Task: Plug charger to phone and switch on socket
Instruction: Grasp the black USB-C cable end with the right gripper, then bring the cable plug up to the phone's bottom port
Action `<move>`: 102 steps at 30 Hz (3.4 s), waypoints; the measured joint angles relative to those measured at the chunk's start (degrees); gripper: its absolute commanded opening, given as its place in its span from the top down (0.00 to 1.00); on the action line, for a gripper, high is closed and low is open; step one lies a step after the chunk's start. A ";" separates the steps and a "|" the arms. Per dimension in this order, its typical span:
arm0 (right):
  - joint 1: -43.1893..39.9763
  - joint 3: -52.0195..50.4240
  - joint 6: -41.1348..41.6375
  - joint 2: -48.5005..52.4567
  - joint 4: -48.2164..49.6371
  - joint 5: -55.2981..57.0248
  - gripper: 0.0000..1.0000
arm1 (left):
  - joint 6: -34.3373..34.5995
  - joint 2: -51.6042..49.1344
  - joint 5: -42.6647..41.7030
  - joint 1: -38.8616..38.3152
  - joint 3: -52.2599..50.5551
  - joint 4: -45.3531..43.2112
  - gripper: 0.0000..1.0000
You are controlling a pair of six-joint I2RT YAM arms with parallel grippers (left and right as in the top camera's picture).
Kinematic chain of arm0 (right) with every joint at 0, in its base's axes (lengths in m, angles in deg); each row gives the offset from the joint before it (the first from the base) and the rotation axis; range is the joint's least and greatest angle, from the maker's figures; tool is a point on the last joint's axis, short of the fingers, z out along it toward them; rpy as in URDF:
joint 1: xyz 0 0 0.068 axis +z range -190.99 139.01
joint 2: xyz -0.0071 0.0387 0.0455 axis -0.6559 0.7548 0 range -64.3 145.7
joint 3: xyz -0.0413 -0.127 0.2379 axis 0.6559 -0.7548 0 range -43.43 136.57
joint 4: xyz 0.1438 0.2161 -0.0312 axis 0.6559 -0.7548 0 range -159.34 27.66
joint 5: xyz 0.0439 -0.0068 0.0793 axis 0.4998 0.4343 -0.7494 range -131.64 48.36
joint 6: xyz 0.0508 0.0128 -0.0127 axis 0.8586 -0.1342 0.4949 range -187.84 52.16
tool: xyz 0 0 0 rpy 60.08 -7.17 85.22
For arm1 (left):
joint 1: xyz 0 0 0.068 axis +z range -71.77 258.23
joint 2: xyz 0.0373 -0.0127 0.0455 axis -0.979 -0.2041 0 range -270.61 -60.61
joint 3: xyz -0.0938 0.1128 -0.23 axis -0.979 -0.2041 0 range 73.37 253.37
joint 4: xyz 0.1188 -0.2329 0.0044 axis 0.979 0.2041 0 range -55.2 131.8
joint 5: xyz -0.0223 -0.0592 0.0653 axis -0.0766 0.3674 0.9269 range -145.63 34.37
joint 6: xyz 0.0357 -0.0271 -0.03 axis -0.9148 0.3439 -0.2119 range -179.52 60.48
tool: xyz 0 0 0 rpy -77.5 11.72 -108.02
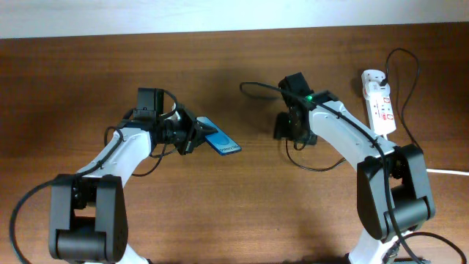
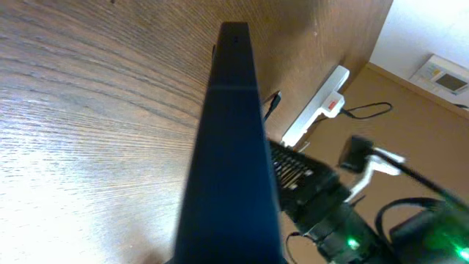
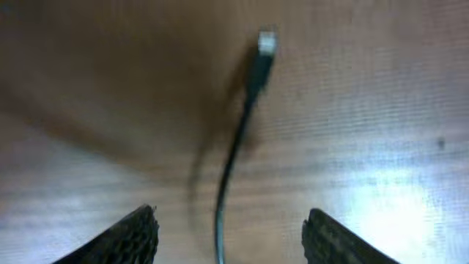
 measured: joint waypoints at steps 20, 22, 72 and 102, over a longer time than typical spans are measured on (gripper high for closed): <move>0.11 0.02 2.64 6.64 6.29 9.11 0.96 | -0.02 0.00 0.00 0.00 0.00 -0.04 1.00; 0.11 0.02 2.71 6.64 5.68 9.05 0.96 | 0.00 0.00 -0.02 0.00 0.00 -0.04 1.00; 12.35 -11.34 -7.39 -28.17 17.18 -37.70 0.96 | 16.24 -0.42 -25.97 5.44 0.37 -52.57 1.00; 15.78 -11.67 -16.37 -28.06 19.06 -26.53 0.96 | 16.31 -0.42 -25.38 6.19 0.44 -52.65 1.00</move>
